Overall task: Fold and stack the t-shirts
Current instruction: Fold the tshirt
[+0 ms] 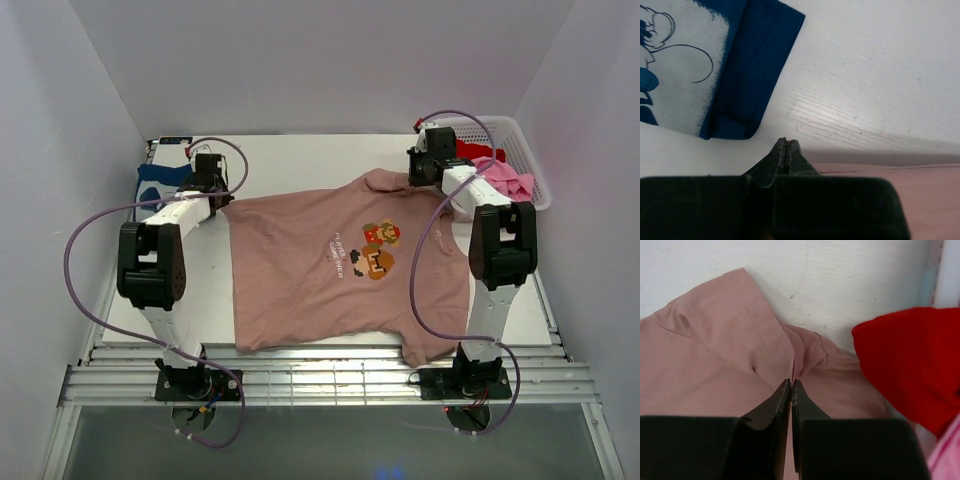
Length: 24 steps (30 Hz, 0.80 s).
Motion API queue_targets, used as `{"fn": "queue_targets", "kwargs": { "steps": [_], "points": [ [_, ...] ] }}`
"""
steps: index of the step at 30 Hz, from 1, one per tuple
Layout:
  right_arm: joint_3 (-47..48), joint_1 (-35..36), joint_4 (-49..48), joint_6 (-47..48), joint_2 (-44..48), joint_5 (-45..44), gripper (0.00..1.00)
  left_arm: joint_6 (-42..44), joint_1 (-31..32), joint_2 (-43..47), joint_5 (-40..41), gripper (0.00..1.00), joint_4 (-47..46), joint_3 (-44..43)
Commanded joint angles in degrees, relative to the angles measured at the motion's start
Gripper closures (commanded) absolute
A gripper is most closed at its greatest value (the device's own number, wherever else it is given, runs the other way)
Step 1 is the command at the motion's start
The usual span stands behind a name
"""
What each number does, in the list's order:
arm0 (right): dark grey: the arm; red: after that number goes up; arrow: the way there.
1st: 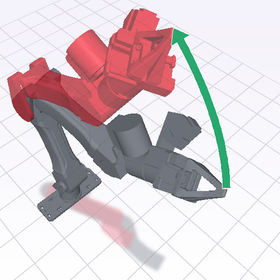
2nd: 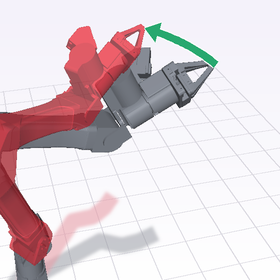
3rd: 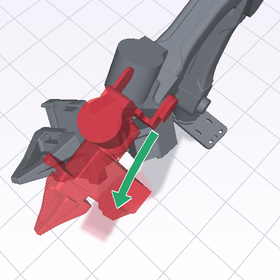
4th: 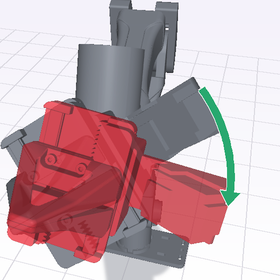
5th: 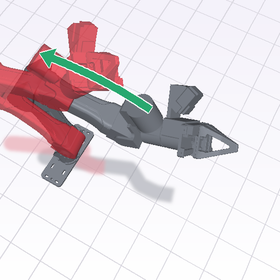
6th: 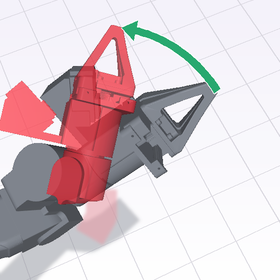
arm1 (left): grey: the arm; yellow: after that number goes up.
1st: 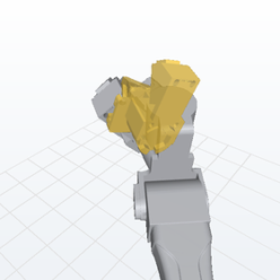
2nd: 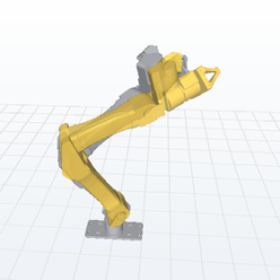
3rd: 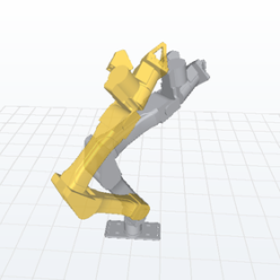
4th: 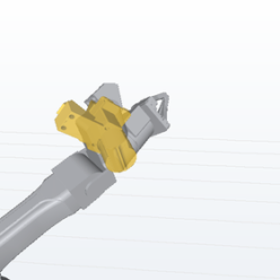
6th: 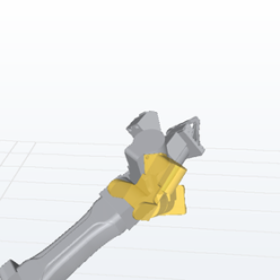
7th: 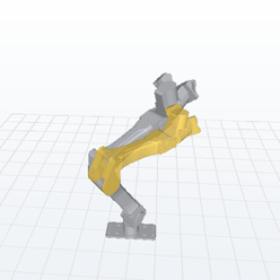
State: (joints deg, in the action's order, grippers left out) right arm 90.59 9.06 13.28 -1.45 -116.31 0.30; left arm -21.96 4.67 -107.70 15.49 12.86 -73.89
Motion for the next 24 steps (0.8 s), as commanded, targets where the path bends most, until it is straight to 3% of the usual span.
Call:
{"fn": "queue_targets", "kwargs": {
  "steps": [1, 12, 24],
  "points": [
    [-2.9, -0.1, -1.0, 1.2, 6.7, -4.0, 0.92, -1.5, -0.4, 8.4, 0.6, 1.00, -4.1, 3.2],
    [-12.6, -0.1, 1.7, 1.2, 16.1, -10.7, 0.92, -4.6, -0.1, 15.7, -3.9, 1.00, -5.3, 13.5],
    [-20.2, -0.1, 4.9, 3.2, 25.1, -15.0, 0.92, -7.4, 2.4, 24.3, -3.3, 1.00, -3.9, 22.8]
  ]
}}
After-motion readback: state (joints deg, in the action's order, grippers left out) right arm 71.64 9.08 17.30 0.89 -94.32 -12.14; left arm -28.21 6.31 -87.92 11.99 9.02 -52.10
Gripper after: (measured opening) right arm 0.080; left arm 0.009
